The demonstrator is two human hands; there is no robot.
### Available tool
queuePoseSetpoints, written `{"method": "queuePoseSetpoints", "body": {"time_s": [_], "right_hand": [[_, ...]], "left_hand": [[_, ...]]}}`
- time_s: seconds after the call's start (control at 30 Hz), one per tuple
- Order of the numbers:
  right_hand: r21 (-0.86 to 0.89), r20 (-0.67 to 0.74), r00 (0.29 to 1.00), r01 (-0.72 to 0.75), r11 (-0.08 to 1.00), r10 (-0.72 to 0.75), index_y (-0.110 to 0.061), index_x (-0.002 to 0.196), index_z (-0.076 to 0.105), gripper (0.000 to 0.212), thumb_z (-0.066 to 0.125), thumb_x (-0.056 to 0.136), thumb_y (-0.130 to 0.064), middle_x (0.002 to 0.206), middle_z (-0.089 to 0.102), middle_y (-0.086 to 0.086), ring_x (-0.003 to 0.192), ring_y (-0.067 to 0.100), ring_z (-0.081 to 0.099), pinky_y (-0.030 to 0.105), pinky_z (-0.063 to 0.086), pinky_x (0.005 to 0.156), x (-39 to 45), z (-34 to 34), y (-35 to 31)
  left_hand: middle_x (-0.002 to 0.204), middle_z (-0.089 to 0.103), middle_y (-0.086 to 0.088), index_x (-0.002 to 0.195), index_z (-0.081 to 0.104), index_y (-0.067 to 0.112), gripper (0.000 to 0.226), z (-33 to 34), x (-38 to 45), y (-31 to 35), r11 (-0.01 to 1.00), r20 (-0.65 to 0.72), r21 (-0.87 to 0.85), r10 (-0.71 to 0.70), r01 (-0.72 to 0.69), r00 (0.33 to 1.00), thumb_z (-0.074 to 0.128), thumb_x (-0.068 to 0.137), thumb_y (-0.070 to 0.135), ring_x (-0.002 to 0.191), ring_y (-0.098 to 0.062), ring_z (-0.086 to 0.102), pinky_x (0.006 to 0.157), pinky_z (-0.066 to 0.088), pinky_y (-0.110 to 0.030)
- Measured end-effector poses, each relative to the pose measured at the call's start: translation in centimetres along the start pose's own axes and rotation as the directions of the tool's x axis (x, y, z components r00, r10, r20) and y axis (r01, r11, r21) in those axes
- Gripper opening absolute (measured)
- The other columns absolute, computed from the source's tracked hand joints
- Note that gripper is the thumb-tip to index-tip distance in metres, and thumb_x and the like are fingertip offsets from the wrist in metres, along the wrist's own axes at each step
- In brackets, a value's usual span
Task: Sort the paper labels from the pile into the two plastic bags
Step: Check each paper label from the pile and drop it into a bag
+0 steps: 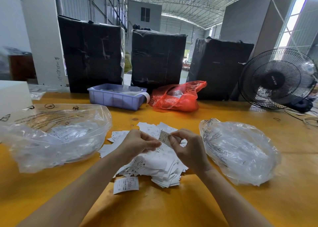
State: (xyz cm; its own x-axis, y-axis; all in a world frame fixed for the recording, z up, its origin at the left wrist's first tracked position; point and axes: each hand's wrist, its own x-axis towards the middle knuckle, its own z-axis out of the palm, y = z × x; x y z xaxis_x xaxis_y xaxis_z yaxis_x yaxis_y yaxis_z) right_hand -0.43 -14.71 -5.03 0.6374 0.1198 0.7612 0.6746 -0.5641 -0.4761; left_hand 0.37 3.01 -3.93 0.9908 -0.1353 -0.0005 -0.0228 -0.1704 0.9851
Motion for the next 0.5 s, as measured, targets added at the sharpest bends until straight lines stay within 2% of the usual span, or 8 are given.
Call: {"method": "queuePoseSetpoints", "body": {"time_s": [0.17, 0.4, 0.5], "right_hand": [[0.038, 0.012, 1.0, -0.012, 0.999, 0.012, -0.005, 0.077, 0.073, 0.006, 0.069, 0.08, -0.002, 0.07, 0.068, 0.002, 0.066, 0.01, 0.057, 0.019, 0.048, 0.058, -0.03, -0.06, -0.02], [-0.072, 0.006, 0.997, 0.077, 0.994, -0.077, -0.006, 0.073, 0.071, 0.005, 0.069, 0.078, -0.003, 0.065, 0.066, 0.004, 0.059, 0.014, 0.058, 0.028, 0.048, 0.056, -0.06, -0.04, -0.01], [-0.074, 0.067, 0.995, 0.077, 0.994, -0.073, -0.005, 0.073, 0.071, 0.006, 0.069, 0.078, -0.005, 0.066, 0.066, 0.005, 0.06, 0.017, 0.059, 0.034, 0.05, 0.058, -0.14, 0.06, -0.18]], "left_hand": [[0.061, 0.07, -0.001, 0.071, 0.073, 0.009, 0.011, -0.02, 0.06, 0.04, 0.999, -0.013, 0.03, 0.015, -0.014, 1.0, 0.082, 0.066, 0.013, 0.057, -0.008, 0.063, 0.061, 0.049, -0.023], [0.06, 0.07, -0.001, 0.07, 0.073, 0.011, 0.01, 0.1, 0.17, 0.02, 0.998, -0.008, 0.049, 0.031, -0.031, 0.999, 0.082, 0.067, 0.013, 0.058, -0.009, 0.062, 0.062, 0.049, -0.024], [0.061, 0.069, -0.004, 0.067, 0.073, 0.011, 0.01, 0.12, 0.16, 0.06, 0.998, -0.018, 0.037, 0.043, -0.043, 0.999, 0.082, 0.066, 0.014, 0.059, -0.012, 0.06, 0.064, 0.048, -0.026]]}}
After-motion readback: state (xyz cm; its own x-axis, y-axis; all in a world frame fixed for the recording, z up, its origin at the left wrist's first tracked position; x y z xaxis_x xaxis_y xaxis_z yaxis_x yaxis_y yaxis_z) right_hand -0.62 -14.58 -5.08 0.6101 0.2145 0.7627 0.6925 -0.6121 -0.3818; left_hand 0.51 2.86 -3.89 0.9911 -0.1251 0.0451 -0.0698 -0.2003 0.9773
